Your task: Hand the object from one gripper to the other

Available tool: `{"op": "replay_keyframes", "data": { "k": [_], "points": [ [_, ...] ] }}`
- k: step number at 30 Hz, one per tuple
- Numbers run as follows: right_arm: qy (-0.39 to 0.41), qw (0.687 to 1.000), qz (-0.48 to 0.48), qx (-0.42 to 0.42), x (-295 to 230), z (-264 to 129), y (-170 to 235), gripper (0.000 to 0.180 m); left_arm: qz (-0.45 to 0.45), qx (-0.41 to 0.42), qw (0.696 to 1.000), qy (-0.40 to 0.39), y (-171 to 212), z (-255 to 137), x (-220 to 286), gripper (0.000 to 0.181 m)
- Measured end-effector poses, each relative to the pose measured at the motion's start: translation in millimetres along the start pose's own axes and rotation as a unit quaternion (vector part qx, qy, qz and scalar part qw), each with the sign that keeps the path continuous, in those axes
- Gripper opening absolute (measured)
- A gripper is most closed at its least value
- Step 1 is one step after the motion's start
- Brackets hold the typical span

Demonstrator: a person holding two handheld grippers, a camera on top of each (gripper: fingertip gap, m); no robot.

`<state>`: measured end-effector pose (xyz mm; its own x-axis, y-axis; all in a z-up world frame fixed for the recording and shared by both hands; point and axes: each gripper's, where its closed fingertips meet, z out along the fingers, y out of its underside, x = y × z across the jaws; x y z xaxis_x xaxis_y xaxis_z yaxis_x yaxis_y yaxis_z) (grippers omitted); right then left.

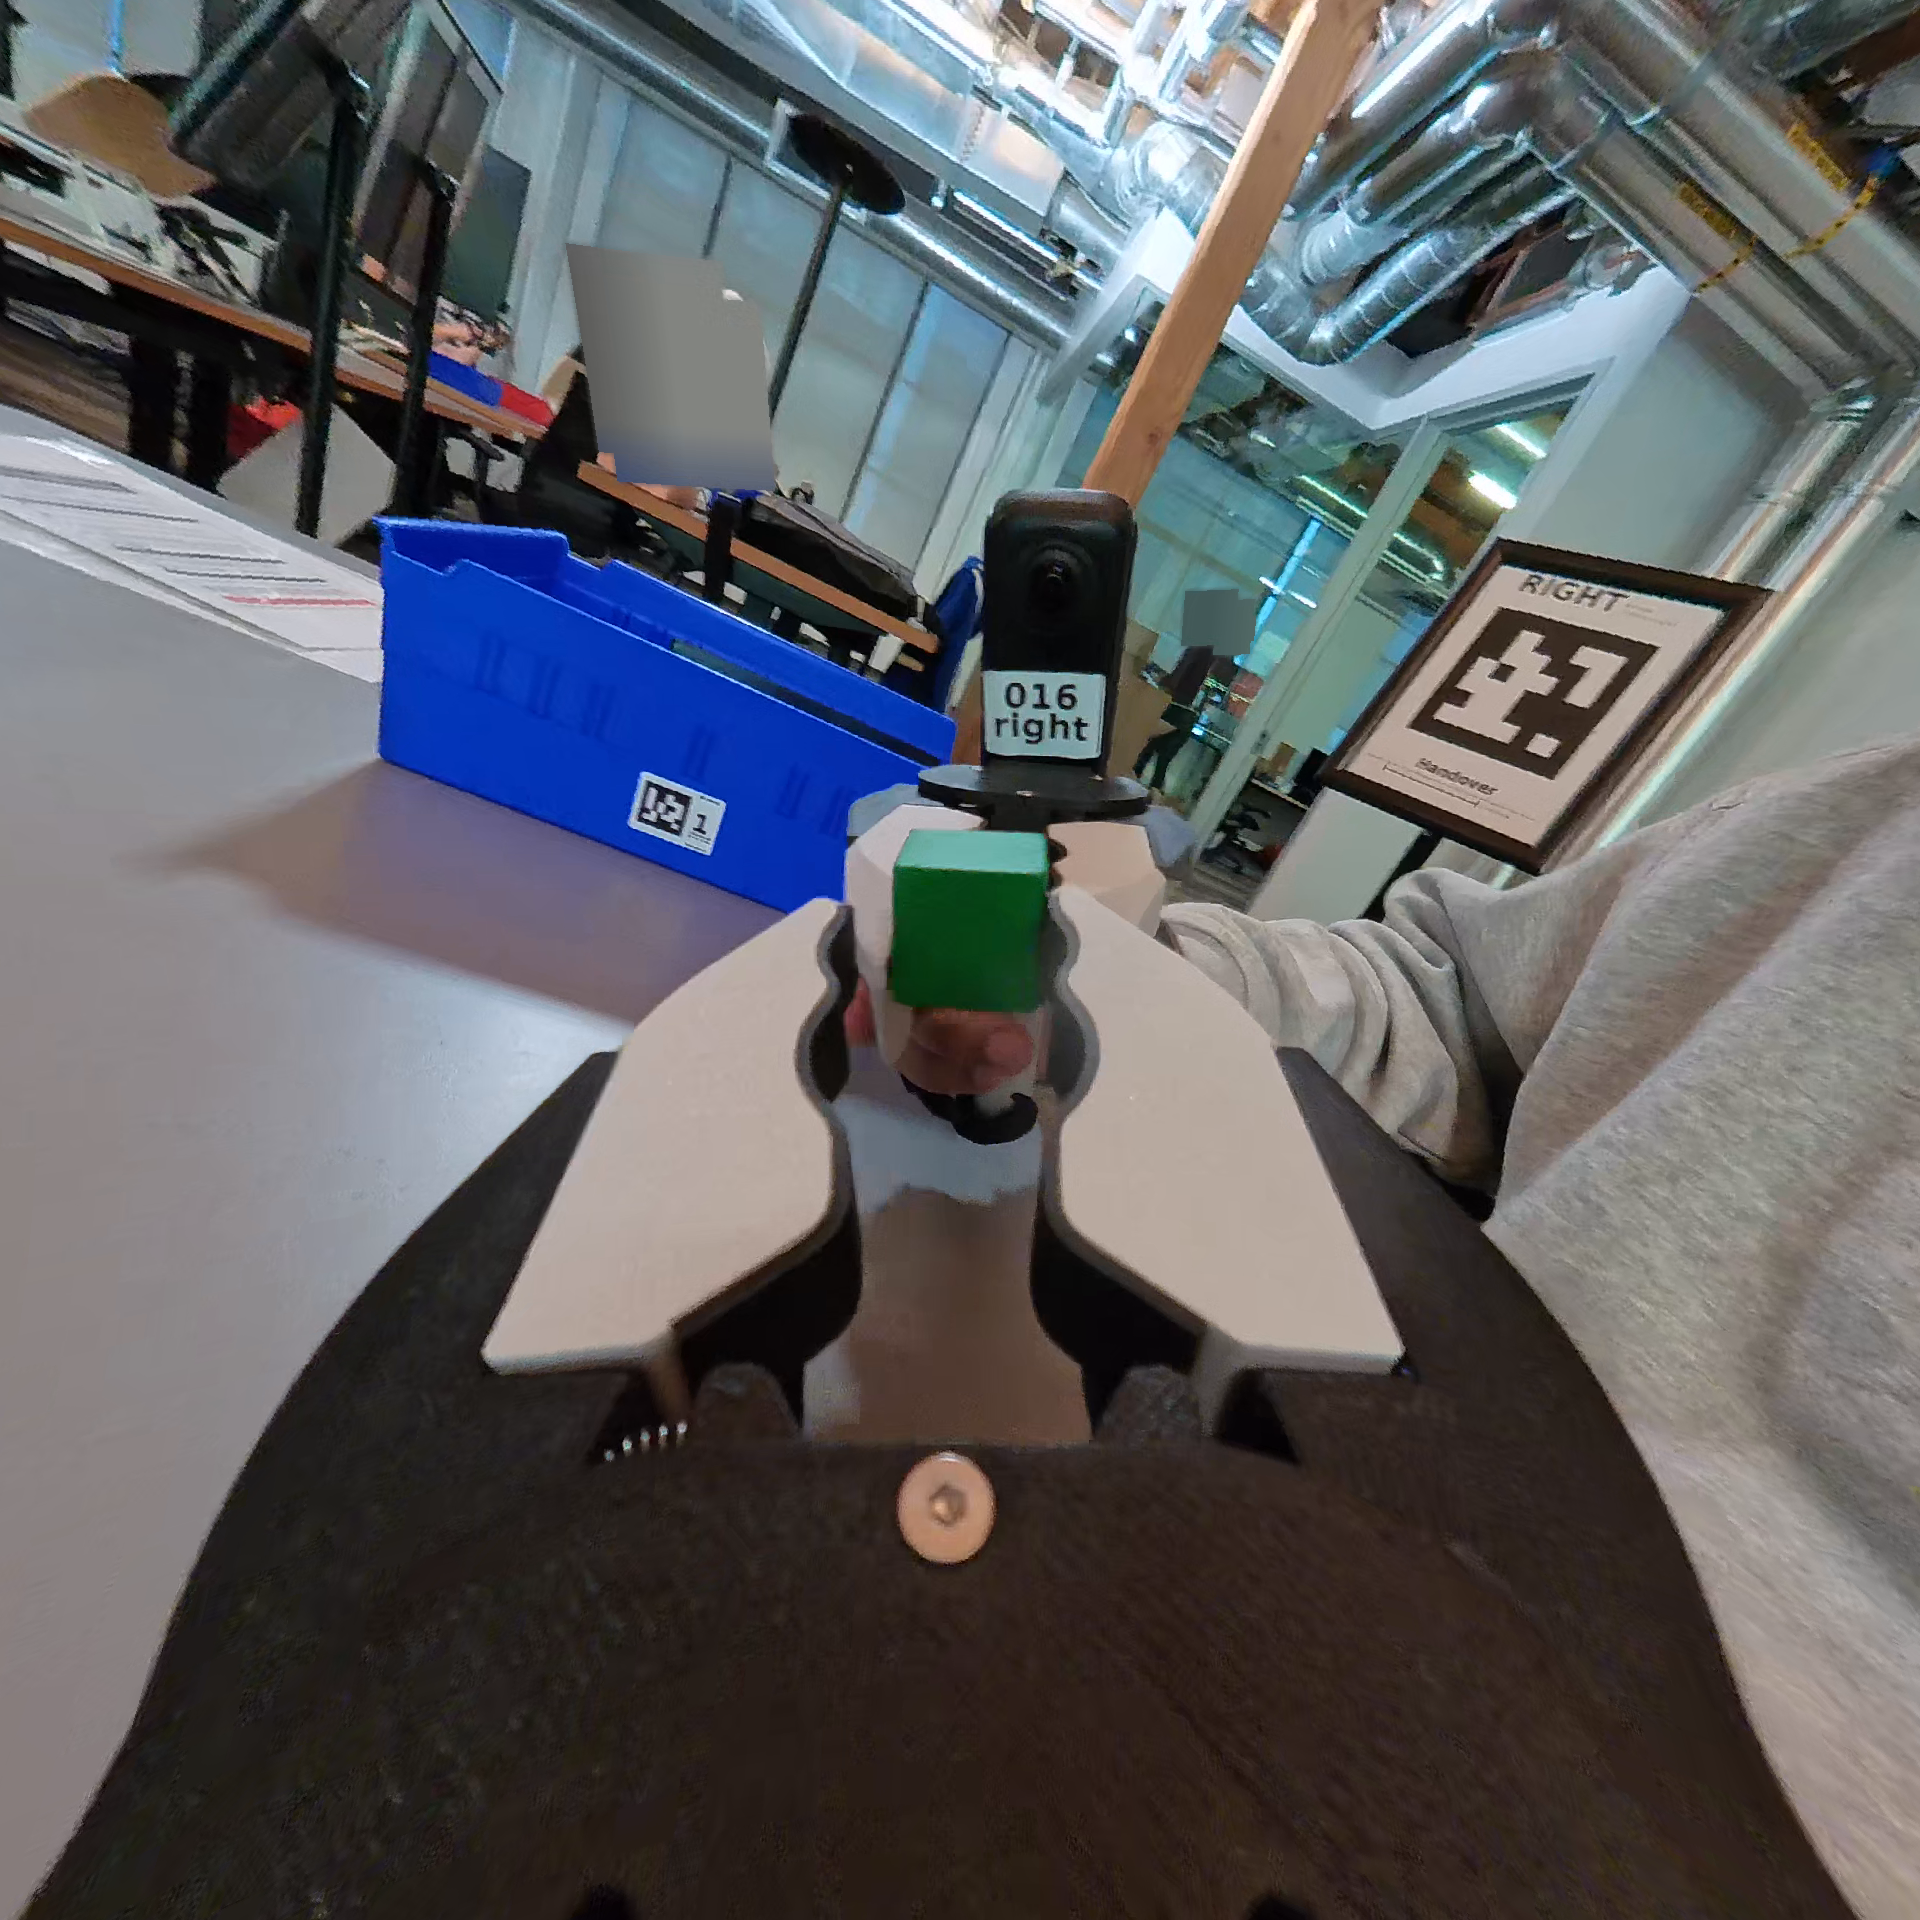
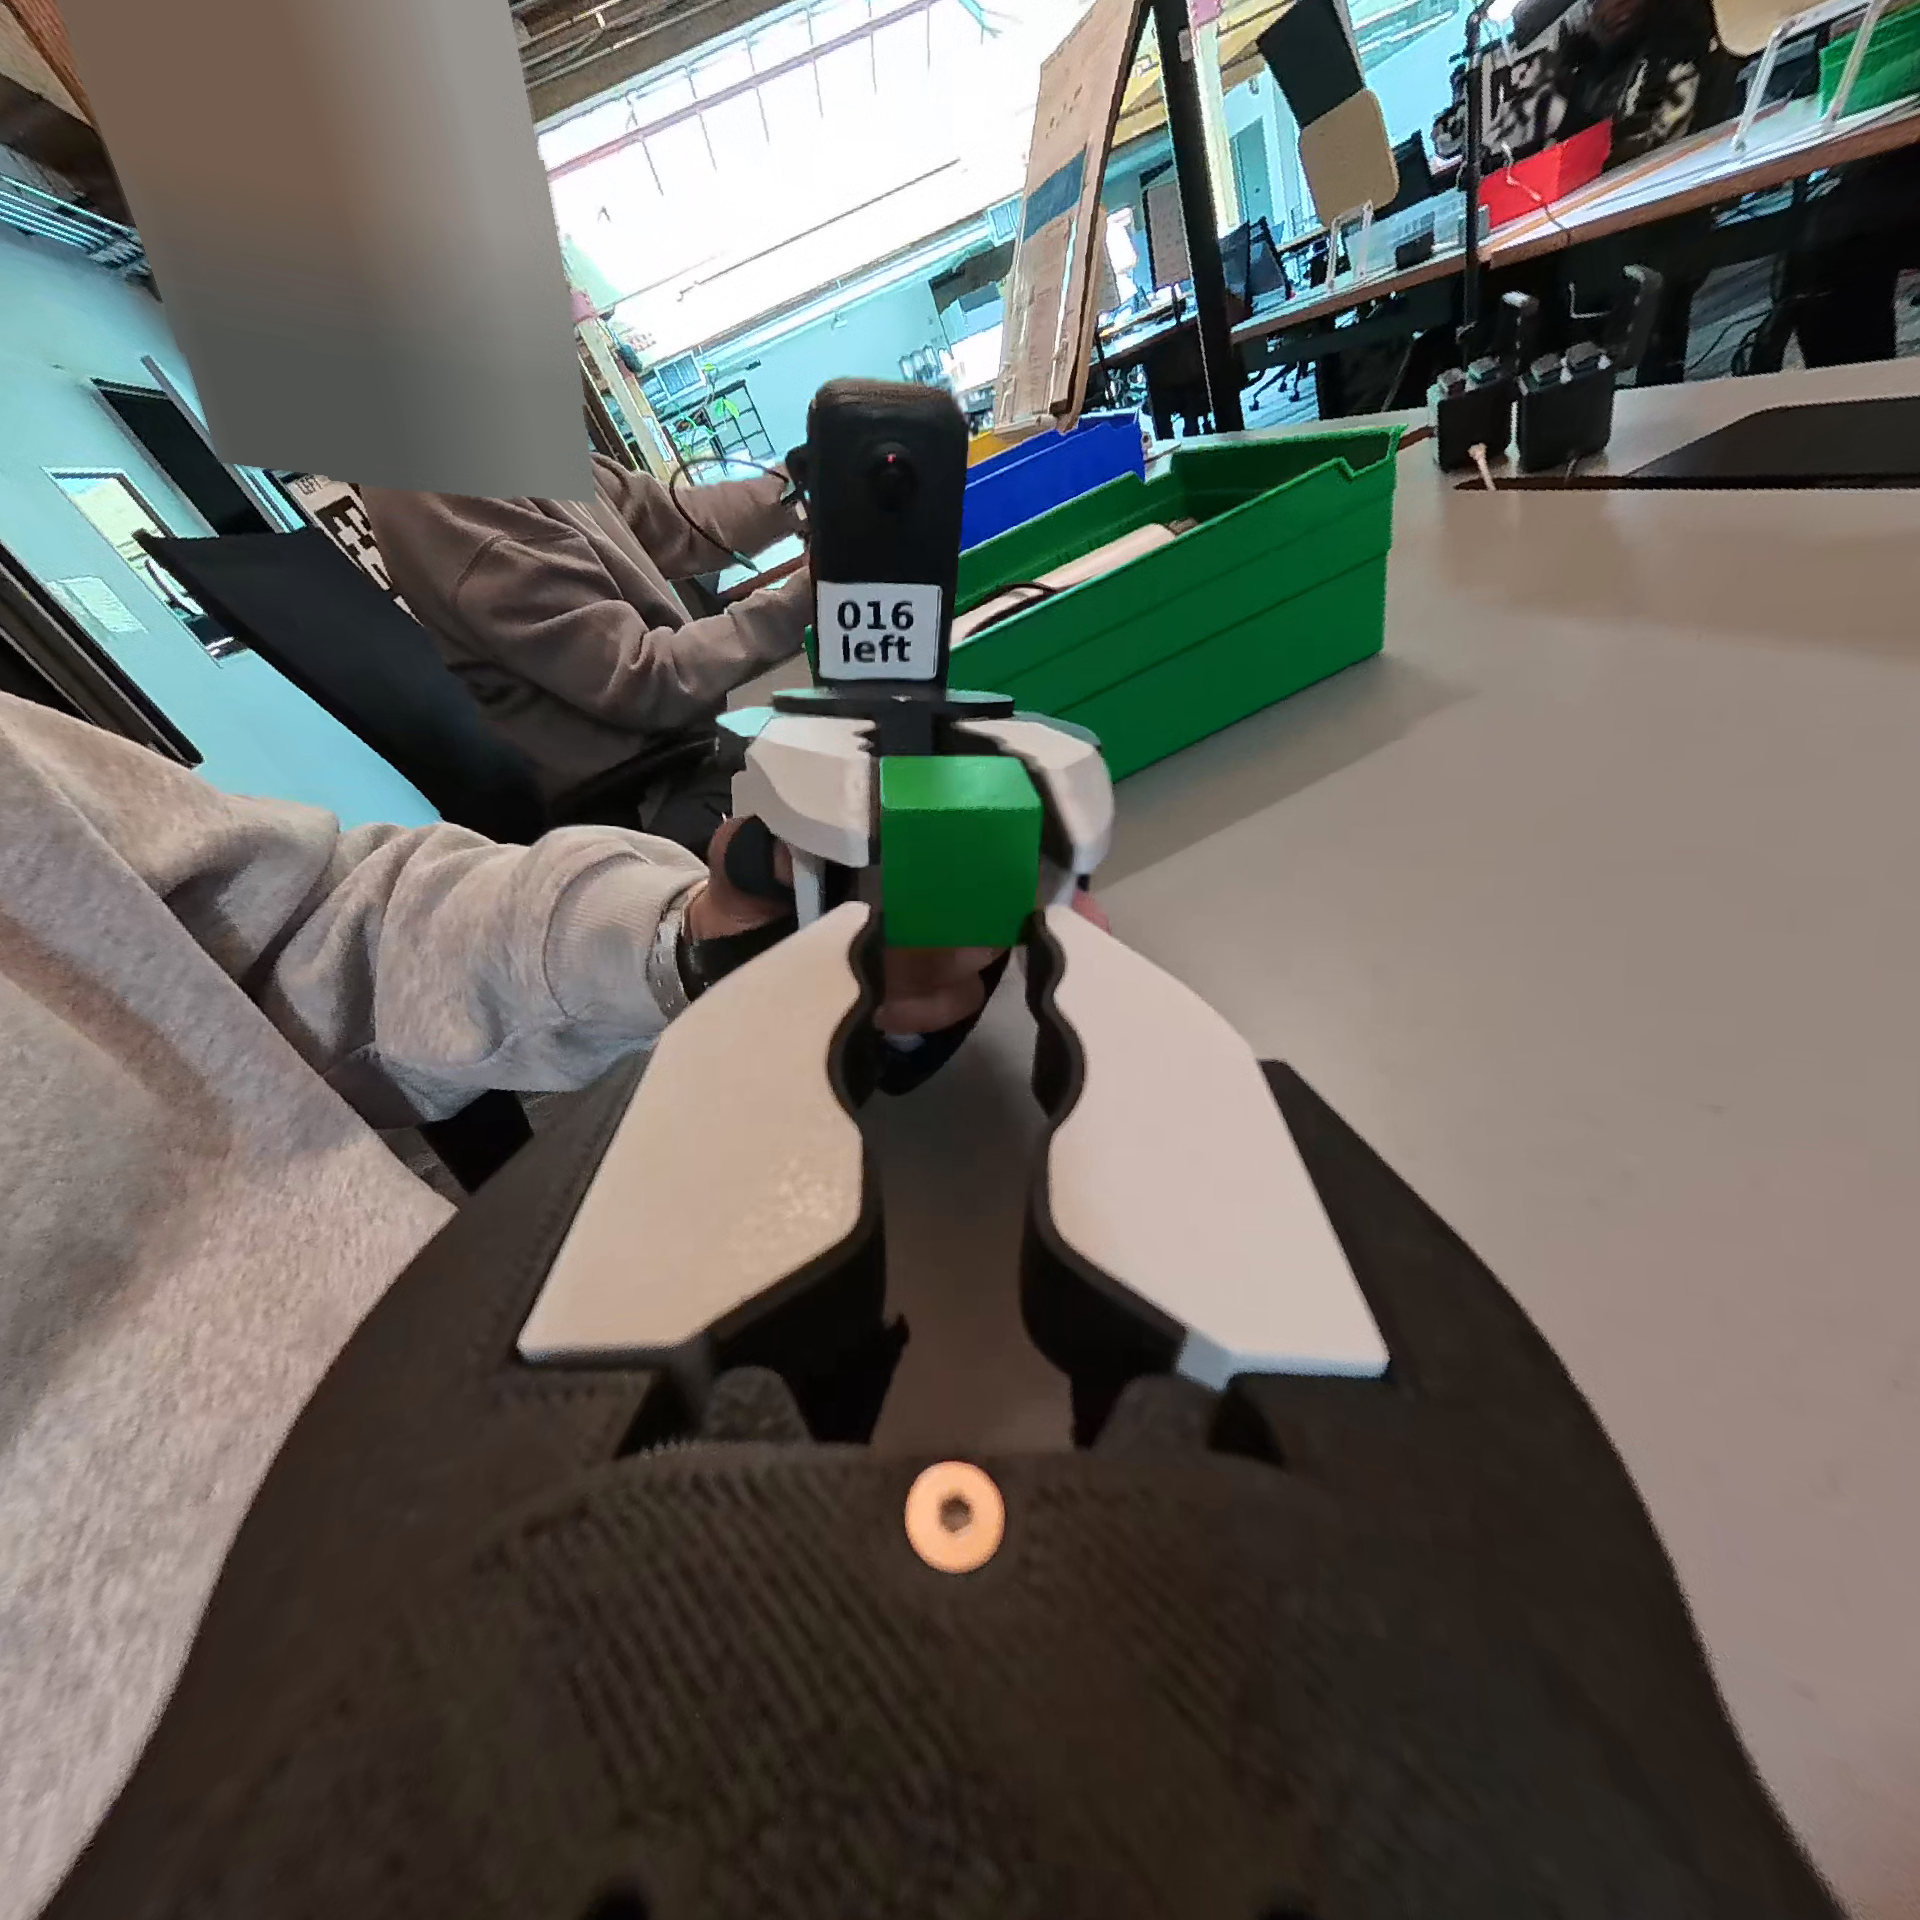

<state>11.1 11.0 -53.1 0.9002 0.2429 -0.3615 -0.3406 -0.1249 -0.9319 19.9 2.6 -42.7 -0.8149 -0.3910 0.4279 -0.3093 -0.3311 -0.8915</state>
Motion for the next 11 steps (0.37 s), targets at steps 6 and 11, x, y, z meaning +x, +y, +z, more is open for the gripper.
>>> {"op": "replay_keyframes", "data": {
  "k": [6,11],
  "points": [
    [0.044,0.998,-0.031,0.036,-3.0,-15.0,-33.8,0.027,-0.027,0.047,0.998,-0.016,-12.0,-7.4,-9.2,0.054],
    [0.217,0.962,-0.164,-0.014,15.7,-76.4,-91.7,0.027,-0.071,0.061,0.996,-0.014,-13.8,-12.8,-16.7,0.055]
  ]
}}
